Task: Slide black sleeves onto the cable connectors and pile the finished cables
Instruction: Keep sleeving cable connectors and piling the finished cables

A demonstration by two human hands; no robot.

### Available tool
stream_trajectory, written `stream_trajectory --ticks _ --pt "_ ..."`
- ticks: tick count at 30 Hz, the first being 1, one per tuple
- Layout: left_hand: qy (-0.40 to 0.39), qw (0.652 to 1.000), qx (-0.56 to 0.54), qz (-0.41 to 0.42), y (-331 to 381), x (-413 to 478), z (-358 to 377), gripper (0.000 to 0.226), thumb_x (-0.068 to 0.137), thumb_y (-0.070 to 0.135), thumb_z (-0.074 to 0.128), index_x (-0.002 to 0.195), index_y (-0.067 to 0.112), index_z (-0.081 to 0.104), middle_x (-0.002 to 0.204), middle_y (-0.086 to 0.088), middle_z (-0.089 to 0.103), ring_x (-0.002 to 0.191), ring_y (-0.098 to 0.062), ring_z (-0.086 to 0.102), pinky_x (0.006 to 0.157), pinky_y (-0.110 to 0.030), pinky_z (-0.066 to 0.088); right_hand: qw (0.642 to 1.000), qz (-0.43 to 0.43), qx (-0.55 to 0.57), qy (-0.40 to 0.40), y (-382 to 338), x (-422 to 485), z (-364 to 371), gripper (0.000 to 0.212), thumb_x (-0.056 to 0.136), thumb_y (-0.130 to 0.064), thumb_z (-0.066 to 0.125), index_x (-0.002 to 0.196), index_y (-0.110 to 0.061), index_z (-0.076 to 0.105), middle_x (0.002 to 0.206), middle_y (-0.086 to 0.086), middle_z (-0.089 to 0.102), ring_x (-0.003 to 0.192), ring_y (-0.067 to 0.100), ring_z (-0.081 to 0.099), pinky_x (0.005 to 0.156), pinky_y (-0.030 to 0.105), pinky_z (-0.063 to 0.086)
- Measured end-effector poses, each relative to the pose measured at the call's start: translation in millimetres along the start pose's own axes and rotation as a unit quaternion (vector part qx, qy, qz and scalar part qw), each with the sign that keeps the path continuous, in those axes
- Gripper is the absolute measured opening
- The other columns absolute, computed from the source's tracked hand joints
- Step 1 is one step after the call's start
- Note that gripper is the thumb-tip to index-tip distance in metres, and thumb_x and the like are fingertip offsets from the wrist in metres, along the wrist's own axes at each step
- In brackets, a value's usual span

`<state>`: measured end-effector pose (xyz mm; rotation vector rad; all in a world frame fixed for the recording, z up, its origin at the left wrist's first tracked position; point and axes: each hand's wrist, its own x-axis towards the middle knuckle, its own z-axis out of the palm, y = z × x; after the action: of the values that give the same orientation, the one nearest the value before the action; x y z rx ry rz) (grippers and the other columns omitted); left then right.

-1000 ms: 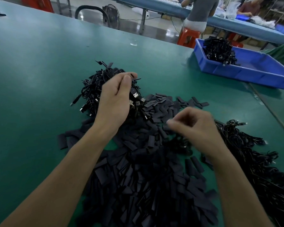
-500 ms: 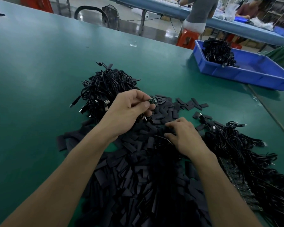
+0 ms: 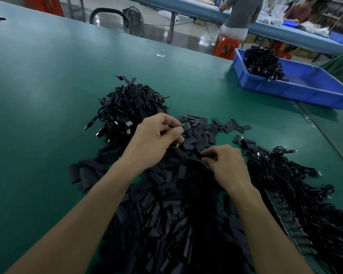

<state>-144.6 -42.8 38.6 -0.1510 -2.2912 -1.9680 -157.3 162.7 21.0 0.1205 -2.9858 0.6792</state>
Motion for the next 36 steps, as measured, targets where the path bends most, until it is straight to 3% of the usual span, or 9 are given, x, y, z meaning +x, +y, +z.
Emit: stream_trajectory --ticks 3,10,14,17,22,26,29,33,36 --pt "0.009 1.000 0.008 0.003 0 0 1 0.005 0.097 0.016 0.065 0.093 0.017 0.067 0.079 0.002 0.076 0.070 -0.012 0.072 0.073 -0.022 0.057 0.998 -0.009 0.037 -0.043 3 0 -2 0.025 0.088 -0.020 0.077 0.112 -0.022 0.075 0.096 -0.004 0.075 0.090 0.012 0.069 0.088 0.034 0.057" --pt "0.035 0.999 0.011 0.012 1 -1 1 0.006 0.093 0.021 0.071 0.088 0.024 0.072 0.080 0.005 0.077 0.079 -0.014 0.074 0.087 -0.043 0.059 0.993 -0.044 0.064 -0.090 8 1 -15 0.013 0.092 -0.026 0.072 0.083 -0.033 0.065 0.085 -0.015 0.066 0.080 -0.003 0.060 0.064 0.008 0.040" --pt "0.034 0.999 0.033 0.005 -3 0 2 0.006 0.089 0.028 0.075 0.084 0.030 0.074 0.080 0.005 0.076 0.079 -0.014 0.072 0.084 -0.038 0.059 0.974 -0.076 0.208 -0.057 -1 0 -19 0.017 0.096 -0.021 0.066 0.085 -0.034 0.064 0.078 -0.008 0.068 0.075 0.001 0.064 0.069 0.011 0.048" --pt "0.023 0.999 0.035 -0.001 -4 -1 3 0.005 0.090 0.031 0.075 0.085 0.032 0.074 0.077 0.003 0.075 0.078 -0.025 0.070 0.079 -0.049 0.059 0.955 -0.093 0.281 -0.024 -5 -1 -18 0.020 0.096 -0.019 0.066 0.090 -0.038 0.071 0.075 -0.007 0.071 0.067 0.010 0.067 0.069 0.025 0.056" --pt "0.005 0.999 0.045 -0.002 -4 -1 4 0.014 0.094 0.027 0.069 0.081 0.027 0.075 0.074 0.005 0.075 0.072 -0.017 0.073 0.083 -0.051 0.059 0.929 -0.094 0.356 0.036 -12 0 -19 0.024 0.090 -0.015 0.073 0.097 -0.038 0.072 0.083 -0.015 0.073 0.067 0.007 0.068 0.067 0.019 0.053" --pt "-0.012 0.998 0.061 -0.003 -3 -2 4 0.021 0.098 0.029 0.064 0.081 0.024 0.075 0.073 0.002 0.074 0.075 -0.042 0.067 0.074 -0.059 0.056 0.926 -0.105 0.362 0.036 -15 -1 -22 0.028 0.083 -0.018 0.080 0.099 -0.039 0.073 0.095 -0.015 0.076 0.090 0.005 0.071 0.083 0.021 0.056" --pt "-0.024 0.997 0.072 -0.005 -1 -2 5 0.024 0.100 0.029 0.061 0.081 0.022 0.074 0.071 0.002 0.073 0.070 -0.041 0.065 0.067 -0.052 0.055 0.926 -0.119 0.355 0.035 -18 -3 -22 0.030 0.082 -0.019 0.080 0.101 -0.040 0.071 0.094 -0.020 0.075 0.092 0.001 0.070 0.083 0.015 0.053" --pt "-0.025 0.998 0.063 -0.019 -2 -2 5 0.021 0.100 0.026 0.061 0.084 0.019 0.074 0.067 0.009 0.072 0.058 -0.007 0.062 0.062 -0.028 0.052 0.925 -0.122 0.352 0.069 -18 -5 -21 0.029 0.084 -0.017 0.078 0.100 -0.040 0.069 0.090 -0.014 0.075 0.086 0.005 0.072 0.083 0.019 0.055" --pt "-0.026 0.998 0.058 -0.021 0 -2 6 0.021 0.099 0.024 0.062 0.083 0.019 0.074 0.065 0.009 0.070 0.055 -0.004 0.060 0.059 -0.024 0.050 0.928 -0.133 0.339 0.074 -19 -7 -20 0.029 0.085 -0.017 0.077 0.097 -0.041 0.069 0.083 -0.017 0.075 0.078 0.004 0.072 0.078 0.015 0.054"
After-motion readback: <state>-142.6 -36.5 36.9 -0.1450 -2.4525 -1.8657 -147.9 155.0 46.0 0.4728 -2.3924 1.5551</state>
